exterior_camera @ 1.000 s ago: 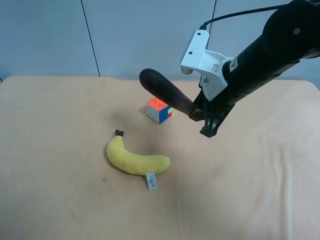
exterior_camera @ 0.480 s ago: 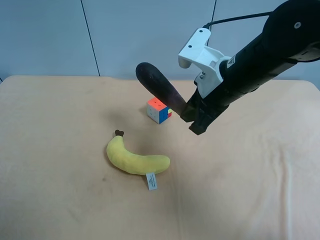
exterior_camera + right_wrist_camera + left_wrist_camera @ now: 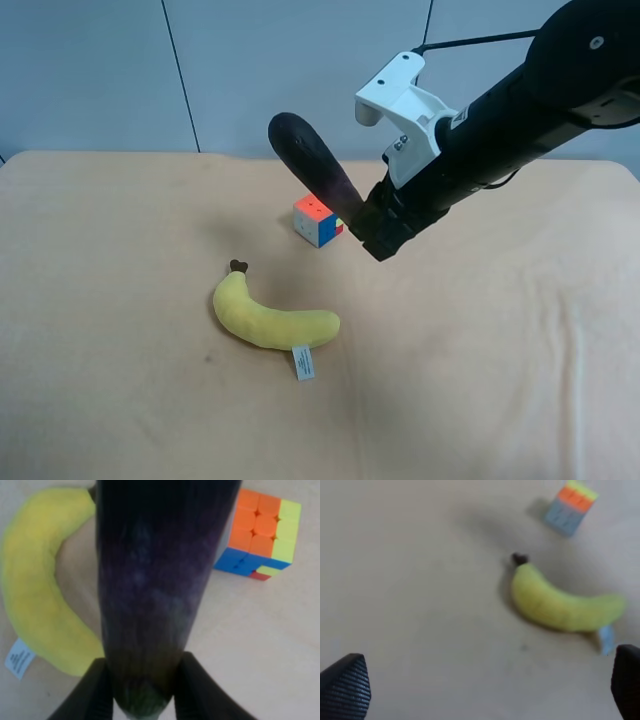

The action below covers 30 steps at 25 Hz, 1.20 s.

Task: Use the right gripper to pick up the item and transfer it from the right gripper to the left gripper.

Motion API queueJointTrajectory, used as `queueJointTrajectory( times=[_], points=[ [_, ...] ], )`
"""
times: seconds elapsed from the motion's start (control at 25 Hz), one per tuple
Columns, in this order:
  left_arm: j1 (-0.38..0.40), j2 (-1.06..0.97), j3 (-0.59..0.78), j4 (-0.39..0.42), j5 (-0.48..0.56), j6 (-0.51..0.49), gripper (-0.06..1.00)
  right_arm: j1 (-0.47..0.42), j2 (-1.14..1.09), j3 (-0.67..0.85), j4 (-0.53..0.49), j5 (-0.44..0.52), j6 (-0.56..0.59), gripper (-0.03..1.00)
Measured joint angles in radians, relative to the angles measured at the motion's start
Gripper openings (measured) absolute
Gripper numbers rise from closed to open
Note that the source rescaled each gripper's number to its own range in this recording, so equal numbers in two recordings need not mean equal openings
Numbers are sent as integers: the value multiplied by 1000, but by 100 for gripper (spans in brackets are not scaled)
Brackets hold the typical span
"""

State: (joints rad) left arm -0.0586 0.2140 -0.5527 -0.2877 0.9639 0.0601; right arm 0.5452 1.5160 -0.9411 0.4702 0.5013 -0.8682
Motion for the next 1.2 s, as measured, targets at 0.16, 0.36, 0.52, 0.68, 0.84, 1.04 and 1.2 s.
queueJointTrajectory(
  times=[0.16, 0.36, 0.52, 0.68, 0.84, 1.04, 1.2],
  points=[
    [0, 95, -19, -152, -119, 3, 93, 0, 0, 0, 0, 0, 0, 0],
    [0, 192, -19, -417, -219, 112, 93, 0, 0, 0, 0, 0, 0, 0],
    [0, 270, -19, -676, -256, 293, 93, 0, 0, 0, 0, 0, 0, 0],
    [0, 373, -19, -860, -268, 457, 93, 0, 0, 0, 1, 0, 0, 0],
    [0, 489, -19, -906, -307, 568, 93, 0, 0, 0, 2, 0, 0, 0],
    [0, 631, -19, -944, -350, 674, 93, 0, 0, 0, 2, 0, 0, 0],
    [0, 724, -19, -1035, -380, 785, 93, 0, 0, 0, 2, 0, 0, 0]
  ],
)
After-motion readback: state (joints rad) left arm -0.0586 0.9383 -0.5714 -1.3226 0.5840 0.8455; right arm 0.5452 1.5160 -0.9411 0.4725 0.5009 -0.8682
